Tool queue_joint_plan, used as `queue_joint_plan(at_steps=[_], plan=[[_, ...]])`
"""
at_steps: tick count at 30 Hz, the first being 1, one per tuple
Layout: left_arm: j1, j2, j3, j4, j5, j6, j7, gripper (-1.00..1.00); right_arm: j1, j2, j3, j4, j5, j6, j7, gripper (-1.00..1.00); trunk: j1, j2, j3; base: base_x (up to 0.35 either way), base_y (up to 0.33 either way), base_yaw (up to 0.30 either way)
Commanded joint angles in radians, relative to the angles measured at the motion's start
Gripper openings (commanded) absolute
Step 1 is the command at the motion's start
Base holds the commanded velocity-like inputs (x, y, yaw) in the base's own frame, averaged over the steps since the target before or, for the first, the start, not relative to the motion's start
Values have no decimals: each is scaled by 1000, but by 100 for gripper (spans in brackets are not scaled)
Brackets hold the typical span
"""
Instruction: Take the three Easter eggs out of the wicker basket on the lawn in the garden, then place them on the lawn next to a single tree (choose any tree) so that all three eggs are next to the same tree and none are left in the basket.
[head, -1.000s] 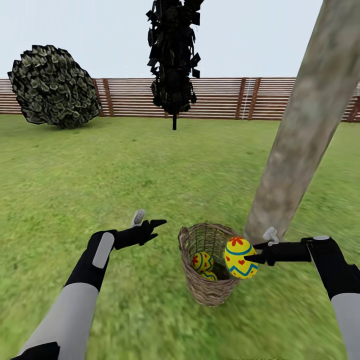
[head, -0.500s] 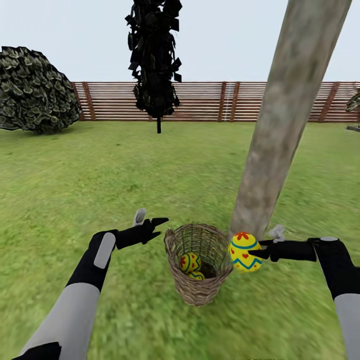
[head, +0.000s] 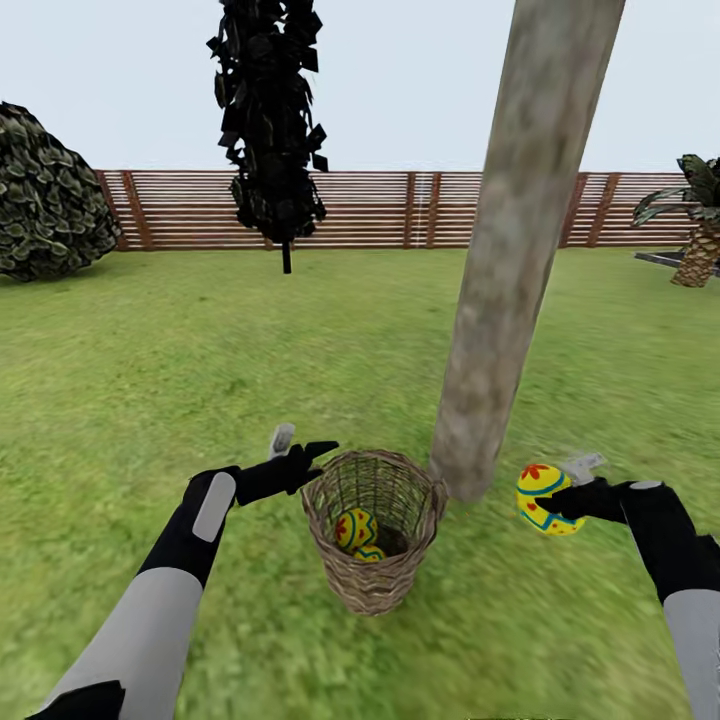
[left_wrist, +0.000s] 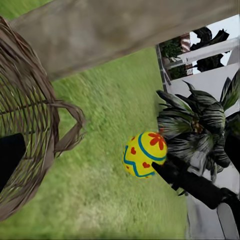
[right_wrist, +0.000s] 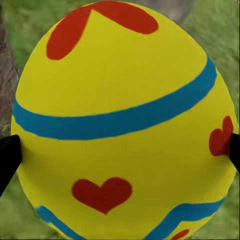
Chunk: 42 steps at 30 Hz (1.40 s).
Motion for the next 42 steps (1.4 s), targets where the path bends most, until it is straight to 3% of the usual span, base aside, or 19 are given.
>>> queue_joint_plan(at_steps=[1,4,7,11,18,33,42], plan=[[-1,-1,5,0,-4,6,-5,100,-1,9,-2,13,37,1,-21,-100,0,0,0,0,0,-212],[-1,-1,5,0,-4,5,-19,100,0,49,-1,46,67,-2,-60,-100,0,0,3,0,0,-182],[-1,-1,6,1,-4,5,-65,100,0,60,-2,53,71,-33,-65,-100,0,0,3,0,-2,-36],[-1,-1,6,1,-4,3,-81,100,0,74,-1,85,71,-55,-65,-100,0,0,3,0,-186,-3],[-1,-1,6,2,-4,2,-82,100,0,78,-1,92,72,-71,-66,-100,0,0,3,0,-291,46],[-1,-2,6,3,-4,2,-82,100,1,90,0,108,73,-72,-67,-100,0,0,3,0,-293,287],[-1,-2,6,10,-4,2,-83,100,2,90,31,110,73,-72,-67,-100,0,0,3,0,-156,219]])
